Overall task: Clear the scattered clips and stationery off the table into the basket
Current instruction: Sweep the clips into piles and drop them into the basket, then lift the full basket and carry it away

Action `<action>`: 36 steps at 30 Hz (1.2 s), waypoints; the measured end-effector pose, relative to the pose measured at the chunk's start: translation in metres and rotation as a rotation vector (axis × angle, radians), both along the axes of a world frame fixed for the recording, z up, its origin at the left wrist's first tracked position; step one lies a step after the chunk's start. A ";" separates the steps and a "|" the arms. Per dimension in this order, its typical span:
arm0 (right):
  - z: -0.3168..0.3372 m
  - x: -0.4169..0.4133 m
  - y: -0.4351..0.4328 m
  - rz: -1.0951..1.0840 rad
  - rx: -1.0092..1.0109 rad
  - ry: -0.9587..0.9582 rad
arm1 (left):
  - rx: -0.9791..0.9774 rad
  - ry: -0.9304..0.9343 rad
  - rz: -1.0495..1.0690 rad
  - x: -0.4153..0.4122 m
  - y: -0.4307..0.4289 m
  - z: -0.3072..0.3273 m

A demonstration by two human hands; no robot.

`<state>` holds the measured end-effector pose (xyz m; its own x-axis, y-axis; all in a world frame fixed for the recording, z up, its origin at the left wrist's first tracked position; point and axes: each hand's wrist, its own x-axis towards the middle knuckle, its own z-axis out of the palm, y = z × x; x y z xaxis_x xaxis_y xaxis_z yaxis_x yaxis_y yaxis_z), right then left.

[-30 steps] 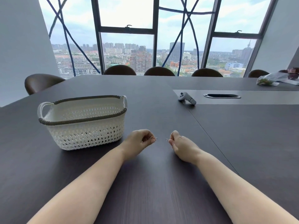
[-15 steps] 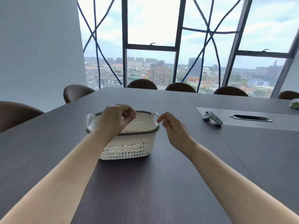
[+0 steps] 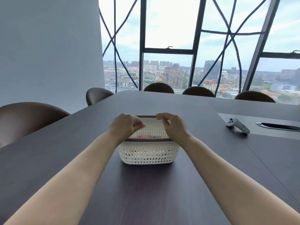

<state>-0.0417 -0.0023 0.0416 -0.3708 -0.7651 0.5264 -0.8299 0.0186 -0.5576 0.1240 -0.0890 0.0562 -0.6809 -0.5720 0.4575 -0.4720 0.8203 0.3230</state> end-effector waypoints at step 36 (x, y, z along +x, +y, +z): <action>0.016 -0.062 -0.003 -0.024 0.573 -0.246 | 0.537 -0.110 0.451 0.008 -0.034 0.007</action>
<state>-0.1034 -0.0052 0.0578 -0.4498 -0.8905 -0.0685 -0.6742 0.3889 -0.6278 0.1325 -0.1234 0.0634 -0.3507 -0.9362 -0.0246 -0.7810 0.2779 0.5593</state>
